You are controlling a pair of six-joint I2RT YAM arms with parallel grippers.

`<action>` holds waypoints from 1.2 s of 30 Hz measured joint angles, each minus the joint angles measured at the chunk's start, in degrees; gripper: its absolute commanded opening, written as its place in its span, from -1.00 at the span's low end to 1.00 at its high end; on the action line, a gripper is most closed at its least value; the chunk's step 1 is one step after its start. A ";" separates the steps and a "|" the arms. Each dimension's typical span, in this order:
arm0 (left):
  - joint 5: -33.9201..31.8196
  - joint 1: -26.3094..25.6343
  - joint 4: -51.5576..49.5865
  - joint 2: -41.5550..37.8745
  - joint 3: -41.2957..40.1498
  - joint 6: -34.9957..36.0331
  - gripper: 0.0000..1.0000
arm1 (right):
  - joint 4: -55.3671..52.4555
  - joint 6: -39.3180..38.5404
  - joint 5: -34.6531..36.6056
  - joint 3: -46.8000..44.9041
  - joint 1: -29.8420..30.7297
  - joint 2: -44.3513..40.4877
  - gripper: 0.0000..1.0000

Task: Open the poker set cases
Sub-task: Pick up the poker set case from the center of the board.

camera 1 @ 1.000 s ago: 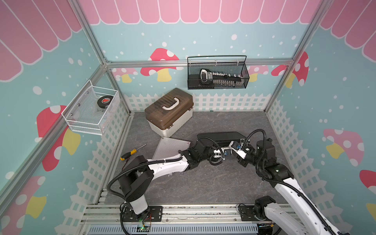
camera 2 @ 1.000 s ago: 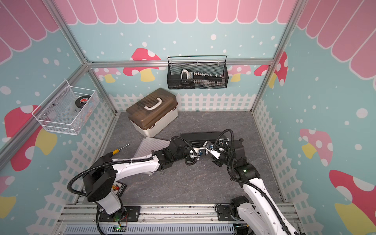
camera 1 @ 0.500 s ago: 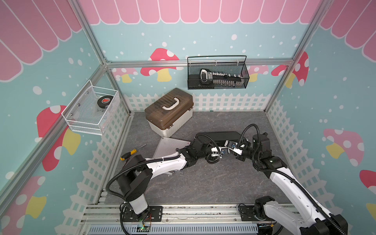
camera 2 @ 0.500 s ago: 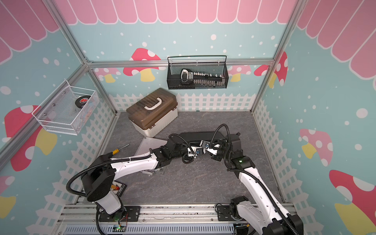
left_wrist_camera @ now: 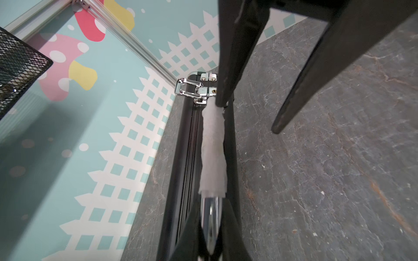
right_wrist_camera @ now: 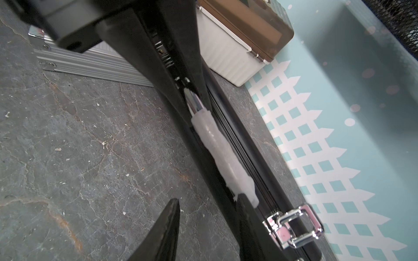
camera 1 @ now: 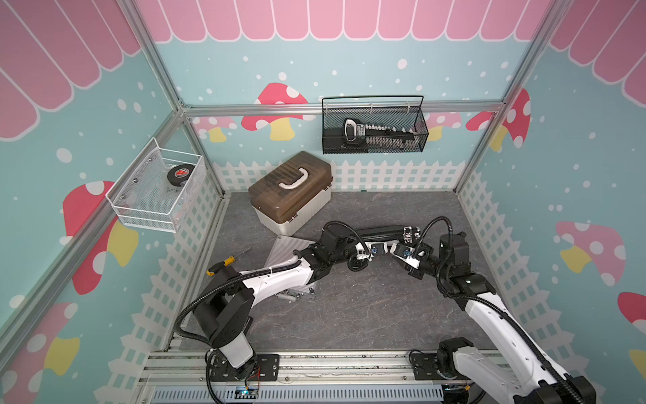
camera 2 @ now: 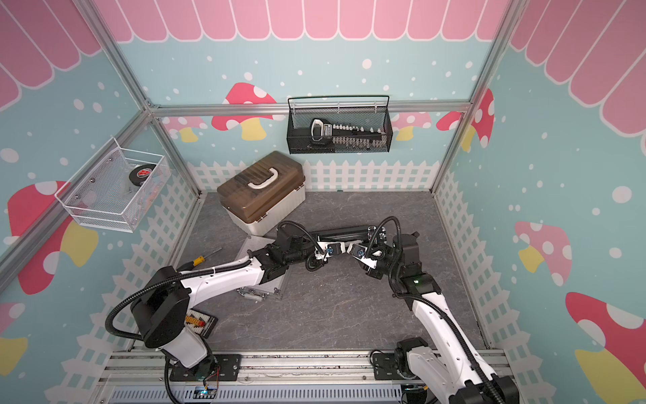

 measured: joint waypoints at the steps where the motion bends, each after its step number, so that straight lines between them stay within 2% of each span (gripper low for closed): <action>1: 0.28 0.17 -0.07 0.00 0.02 0.02 -1.00 | 0.83 0.13 -0.17 -0.02 -0.11 0.42 -0.16; 10: 3.67 0.42 -3.06 -0.02 0.46 0.46 -1.00 | 6.54 -0.11 -2.01 0.02 -0.17 3.48 -0.17; 22: 6.71 0.42 -3.48 -0.50 0.92 0.57 -1.00 | 9.38 -1.62 -6.01 0.07 -0.17 9.35 -0.27; 25: 7.15 0.44 -3.48 -0.61 0.92 0.57 -1.00 | 9.92 -2.38 -6.91 0.24 -0.11 9.84 -0.45; 28: 7.32 0.46 -3.56 -0.61 0.96 -0.13 -1.00 | 9.38 -4.39 -7.43 0.79 0.00 10.10 -0.89; 29: 7.06 0.79 -3.52 -0.72 1.07 -0.61 -1.00 | 8.79 -6.45 -8.00 0.90 0.00 10.05 -0.93; 31: 7.52 1.60 -3.63 -0.83 1.33 1.44 -1.00 | 7.52 -6.47 -7.96 1.42 0.37 9.97 -0.91; 33: 7.72 1.49 -4.07 -0.83 1.33 1.09 -1.00 | 7.08 -7.50 -7.23 1.51 0.72 9.62 -1.00; 36: 8.39 1.49 -3.82 -0.83 1.33 0.98 -1.00 | 6.32 -7.67 -5.51 1.42 1.31 8.31 -1.00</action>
